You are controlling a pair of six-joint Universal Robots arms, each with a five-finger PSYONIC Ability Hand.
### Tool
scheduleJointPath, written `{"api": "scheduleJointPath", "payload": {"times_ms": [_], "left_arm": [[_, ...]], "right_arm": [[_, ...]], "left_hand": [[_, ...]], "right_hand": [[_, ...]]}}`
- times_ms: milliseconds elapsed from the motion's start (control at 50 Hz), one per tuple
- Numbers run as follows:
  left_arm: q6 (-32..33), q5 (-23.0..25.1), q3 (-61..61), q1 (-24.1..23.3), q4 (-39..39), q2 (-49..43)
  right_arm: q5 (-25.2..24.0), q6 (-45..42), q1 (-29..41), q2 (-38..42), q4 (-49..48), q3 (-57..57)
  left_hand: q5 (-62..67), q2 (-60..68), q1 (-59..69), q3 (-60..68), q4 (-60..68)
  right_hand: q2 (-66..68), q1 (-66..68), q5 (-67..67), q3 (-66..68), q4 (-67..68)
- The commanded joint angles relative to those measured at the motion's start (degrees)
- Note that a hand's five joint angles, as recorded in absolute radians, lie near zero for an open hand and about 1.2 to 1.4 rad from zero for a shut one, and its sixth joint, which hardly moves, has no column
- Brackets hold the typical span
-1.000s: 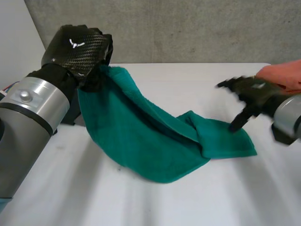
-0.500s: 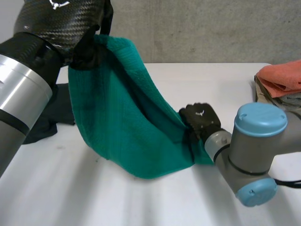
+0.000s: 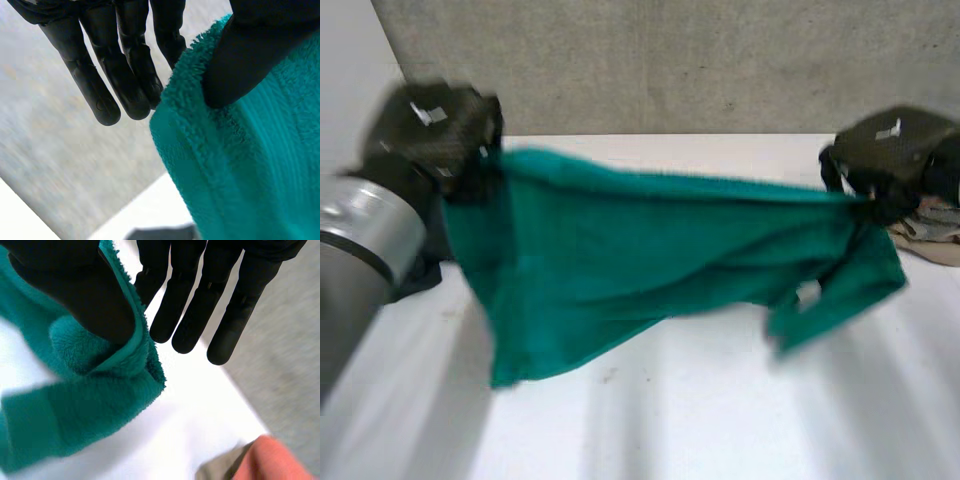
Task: Fold the laundry.
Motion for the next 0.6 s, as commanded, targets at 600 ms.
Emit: {"api": "scheduleJointPath", "payload": {"times_ms": [600], "left_arm": [[0.0, -1.6, 18.7, -2.0, 16.4, -13.7]], "right_arm": [[-0.3, 9.1, 3.2, 8.8, -30.4, -8.7]], "left_hand": [[14.2, 11.3, 14.0, 11.6, 11.2]], "right_hand": [[12.2, 15.4, 12.5, 11.7, 11.3]]}}
